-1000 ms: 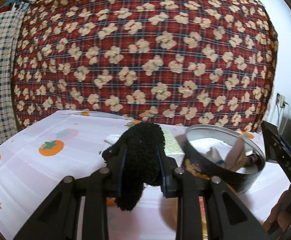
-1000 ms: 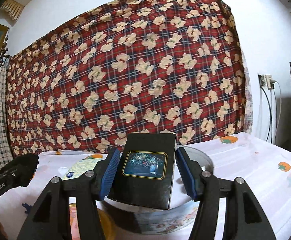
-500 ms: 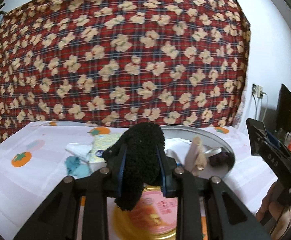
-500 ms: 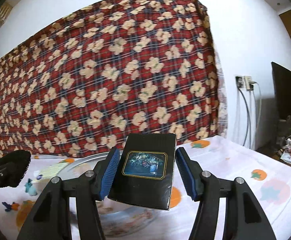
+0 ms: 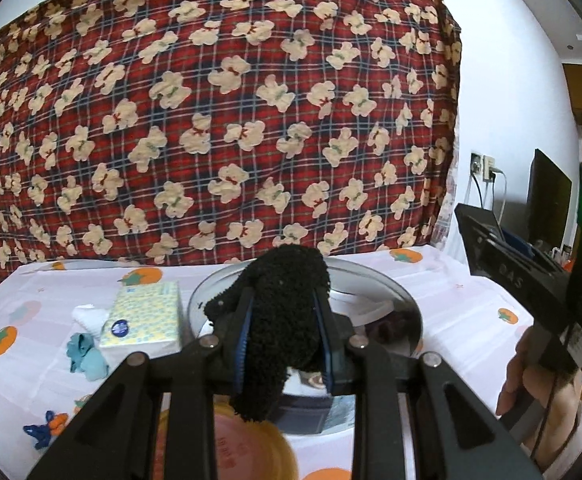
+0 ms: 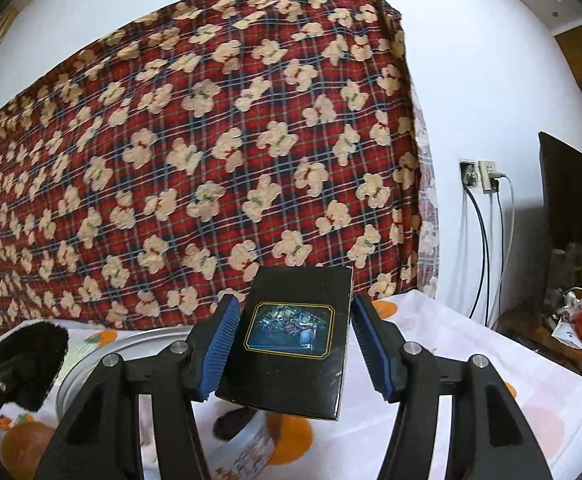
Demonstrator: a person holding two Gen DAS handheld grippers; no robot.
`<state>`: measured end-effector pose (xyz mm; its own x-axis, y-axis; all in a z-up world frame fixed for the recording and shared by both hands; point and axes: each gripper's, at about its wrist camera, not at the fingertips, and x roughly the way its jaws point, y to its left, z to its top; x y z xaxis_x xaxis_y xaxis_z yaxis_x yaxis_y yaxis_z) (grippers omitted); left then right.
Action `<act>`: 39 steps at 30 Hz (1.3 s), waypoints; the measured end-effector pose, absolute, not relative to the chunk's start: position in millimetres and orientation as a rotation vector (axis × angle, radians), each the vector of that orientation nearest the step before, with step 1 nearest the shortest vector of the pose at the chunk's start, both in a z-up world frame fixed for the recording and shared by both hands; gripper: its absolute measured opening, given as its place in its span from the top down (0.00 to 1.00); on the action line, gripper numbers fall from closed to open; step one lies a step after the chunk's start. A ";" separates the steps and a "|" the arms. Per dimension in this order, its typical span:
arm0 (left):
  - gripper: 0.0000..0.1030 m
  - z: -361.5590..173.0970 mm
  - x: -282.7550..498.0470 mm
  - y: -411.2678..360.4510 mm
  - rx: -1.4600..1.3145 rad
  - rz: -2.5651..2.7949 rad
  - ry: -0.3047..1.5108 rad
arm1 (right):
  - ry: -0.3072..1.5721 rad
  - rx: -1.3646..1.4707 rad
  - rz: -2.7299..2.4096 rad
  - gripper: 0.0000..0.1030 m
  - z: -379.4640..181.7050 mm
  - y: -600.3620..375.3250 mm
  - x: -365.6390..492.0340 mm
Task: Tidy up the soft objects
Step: 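Carry the black fuzzy item and black box over the metal tin, then open both grippers to drop the fuzzy item and box into the tin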
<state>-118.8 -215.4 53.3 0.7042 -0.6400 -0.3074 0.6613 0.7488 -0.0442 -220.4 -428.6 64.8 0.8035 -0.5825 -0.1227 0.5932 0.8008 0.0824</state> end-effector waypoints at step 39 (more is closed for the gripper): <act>0.75 80.3 -15.6 -252.5 0.047 -0.728 0.465 | 0.321 0.236 -0.311 0.41 64.6 -454.0 -99.4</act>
<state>-15.6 -252.5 80.3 0.6499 -0.6301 -0.4250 0.6506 0.7503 -0.1176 -99.4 -454.0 64.6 0.9020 -0.2612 -0.3437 0.3355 0.9252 0.1771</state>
